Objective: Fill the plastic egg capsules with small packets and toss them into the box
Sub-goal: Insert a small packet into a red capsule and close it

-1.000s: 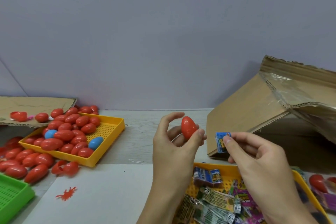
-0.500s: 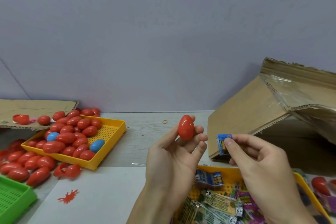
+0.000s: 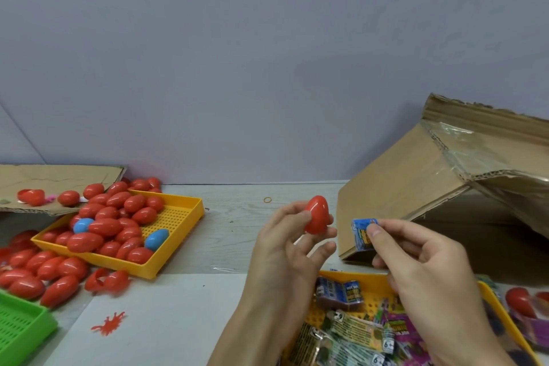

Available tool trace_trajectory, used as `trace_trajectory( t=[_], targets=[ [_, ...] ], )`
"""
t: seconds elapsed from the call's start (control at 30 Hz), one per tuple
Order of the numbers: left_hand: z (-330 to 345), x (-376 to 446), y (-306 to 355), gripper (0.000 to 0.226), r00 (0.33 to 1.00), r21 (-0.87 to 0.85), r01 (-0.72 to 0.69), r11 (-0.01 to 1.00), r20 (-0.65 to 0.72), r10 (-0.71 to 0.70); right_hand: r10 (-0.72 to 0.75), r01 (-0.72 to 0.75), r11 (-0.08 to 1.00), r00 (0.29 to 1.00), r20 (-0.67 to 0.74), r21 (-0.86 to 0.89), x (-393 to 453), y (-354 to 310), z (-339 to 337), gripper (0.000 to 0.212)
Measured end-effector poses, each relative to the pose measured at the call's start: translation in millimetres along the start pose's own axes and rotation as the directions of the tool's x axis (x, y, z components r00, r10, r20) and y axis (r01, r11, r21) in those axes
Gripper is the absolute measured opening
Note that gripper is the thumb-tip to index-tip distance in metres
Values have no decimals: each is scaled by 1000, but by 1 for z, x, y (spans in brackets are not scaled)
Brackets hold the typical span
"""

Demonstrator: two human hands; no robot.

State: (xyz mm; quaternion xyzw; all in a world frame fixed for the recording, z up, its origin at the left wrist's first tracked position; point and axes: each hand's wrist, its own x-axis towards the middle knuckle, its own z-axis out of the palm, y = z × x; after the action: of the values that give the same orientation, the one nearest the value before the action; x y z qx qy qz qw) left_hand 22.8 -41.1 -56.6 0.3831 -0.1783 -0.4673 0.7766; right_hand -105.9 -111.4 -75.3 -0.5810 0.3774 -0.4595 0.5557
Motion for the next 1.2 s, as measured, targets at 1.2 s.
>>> trace_trajectory(
  t=[1.2],
  targets=[
    [-4,4,-20,24,974,633,-217,743,92,206,-56,61,997,994,98,-45,-1,-2,-1,14]
  ],
)
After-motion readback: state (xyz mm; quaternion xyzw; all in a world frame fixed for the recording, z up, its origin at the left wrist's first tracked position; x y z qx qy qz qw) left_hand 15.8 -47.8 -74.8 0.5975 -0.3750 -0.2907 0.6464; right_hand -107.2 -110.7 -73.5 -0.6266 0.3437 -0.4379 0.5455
